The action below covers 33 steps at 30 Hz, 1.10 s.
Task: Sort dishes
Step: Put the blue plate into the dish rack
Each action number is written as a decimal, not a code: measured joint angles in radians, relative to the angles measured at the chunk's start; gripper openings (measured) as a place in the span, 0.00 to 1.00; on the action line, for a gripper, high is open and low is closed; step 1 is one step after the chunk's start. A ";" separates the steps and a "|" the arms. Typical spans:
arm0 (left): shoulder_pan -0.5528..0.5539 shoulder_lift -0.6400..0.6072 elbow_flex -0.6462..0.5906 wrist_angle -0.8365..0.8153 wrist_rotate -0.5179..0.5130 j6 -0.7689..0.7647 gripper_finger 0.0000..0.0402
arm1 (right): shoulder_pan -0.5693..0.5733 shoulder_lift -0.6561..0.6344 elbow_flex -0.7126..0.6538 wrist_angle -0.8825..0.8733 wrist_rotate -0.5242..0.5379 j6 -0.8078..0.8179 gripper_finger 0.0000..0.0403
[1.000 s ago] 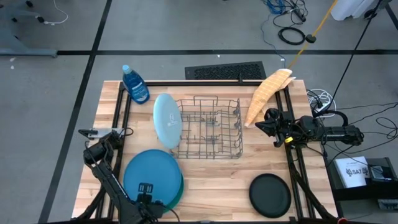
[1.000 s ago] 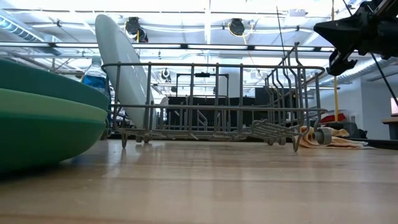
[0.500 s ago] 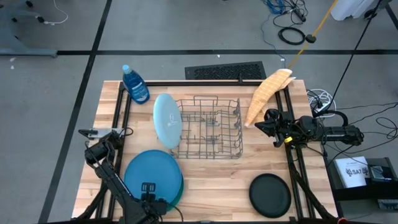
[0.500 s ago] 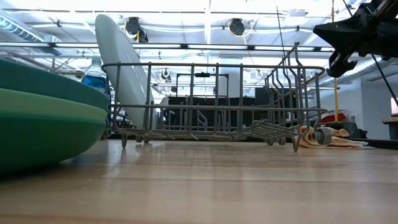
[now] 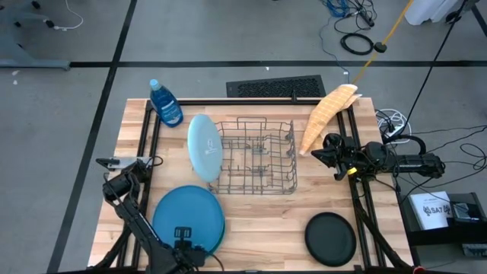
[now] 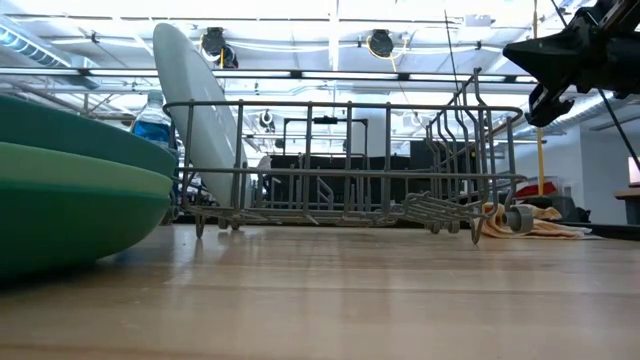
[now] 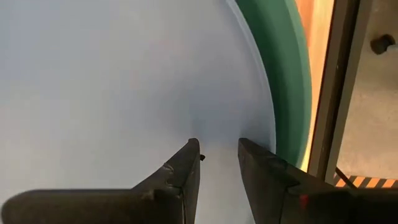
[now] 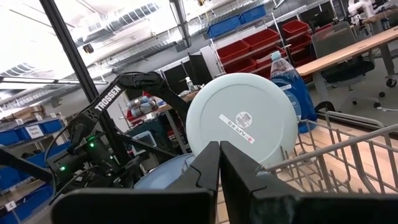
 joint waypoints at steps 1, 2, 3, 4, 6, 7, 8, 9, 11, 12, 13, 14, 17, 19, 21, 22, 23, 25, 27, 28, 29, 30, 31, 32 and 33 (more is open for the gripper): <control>-0.002 0.000 0.000 0.000 0.000 -0.001 0.28 | 0.000 0.000 0.000 0.000 0.000 0.001 0.02; -0.003 0.000 0.000 0.000 0.002 -0.005 0.28 | 0.000 0.000 0.000 0.000 0.000 0.001 0.02; -0.004 0.000 0.000 -0.002 0.006 -0.014 0.28 | 0.000 0.000 0.000 0.000 0.000 0.001 0.02; -0.004 0.000 0.000 -0.004 0.009 -0.024 0.28 | 0.000 0.000 0.000 0.000 0.000 0.001 0.02; -0.004 0.000 0.000 -0.010 0.012 -0.039 0.28 | 0.000 0.000 0.000 0.000 0.000 0.000 0.02; -0.004 0.000 0.000 -0.017 0.012 -0.050 0.29 | 0.000 0.000 0.000 0.000 0.000 0.000 0.02; -0.004 0.000 0.000 -0.029 0.015 -0.053 0.30 | 0.000 0.000 0.000 0.000 0.000 0.000 0.02; -0.004 0.000 0.000 -0.042 0.024 -0.057 0.32 | 0.000 0.000 0.000 0.000 0.000 0.000 0.02; -0.004 0.000 0.000 -0.058 0.042 -0.064 0.37 | 0.000 0.000 0.000 0.000 0.000 0.001 0.02; -0.004 -0.001 0.000 -0.067 0.049 -0.069 0.40 | 0.000 0.000 0.000 0.000 0.000 0.001 0.02; -0.005 -0.001 0.000 -0.074 0.052 -0.070 0.43 | 0.000 0.000 0.000 0.000 0.000 0.001 0.02; -0.007 -0.001 0.000 -0.077 0.054 -0.071 0.46 | 0.000 0.000 0.000 0.000 0.000 0.001 0.02; -0.009 -0.001 0.001 -0.104 0.076 -0.072 0.54 | 0.000 0.000 0.000 0.000 0.000 0.000 0.02; -0.009 -0.001 0.013 -0.164 0.100 -0.085 0.56 | 0.000 0.000 0.000 0.000 0.000 0.000 0.02; -0.003 -0.002 0.030 -0.237 0.117 -0.097 0.57 | 0.000 0.000 0.000 0.000 0.000 -0.001 0.02; -0.001 -0.002 0.042 -0.277 0.117 -0.101 0.57 | 0.000 0.000 0.000 0.000 0.000 -0.001 0.02; 0.000 -0.002 0.054 -0.313 0.117 -0.102 0.57 | 0.000 0.000 0.000 0.000 0.000 0.000 0.02; 0.003 -0.003 0.072 -0.337 0.116 -0.102 0.57 | 0.000 0.000 0.000 0.000 0.000 0.000 0.02; 0.003 -0.009 0.076 -0.325 0.117 -0.104 0.57 | 0.000 0.000 0.000 0.000 0.001 0.001 0.02; 0.001 -0.011 0.078 -0.316 0.121 -0.105 0.57 | 0.000 0.000 0.000 0.000 0.000 0.001 0.02; -0.004 -0.011 0.082 -0.303 0.127 -0.111 0.57 | 0.000 0.000 0.000 0.000 0.000 0.001 0.02; -0.010 -0.012 0.082 -0.285 0.137 -0.117 0.57 | 0.000 0.000 0.000 0.000 0.000 0.001 0.02; -0.018 -0.012 0.082 -0.262 0.146 -0.123 0.57 | 0.000 0.000 0.000 0.000 0.000 0.001 0.02; -0.025 -0.012 0.082 -0.227 0.147 -0.128 0.57 | 0.000 0.000 0.000 0.000 0.000 0.001 0.02; -0.033 -0.012 0.082 -0.188 0.147 -0.130 0.57 | 0.000 0.000 0.000 0.000 0.000 0.001 0.02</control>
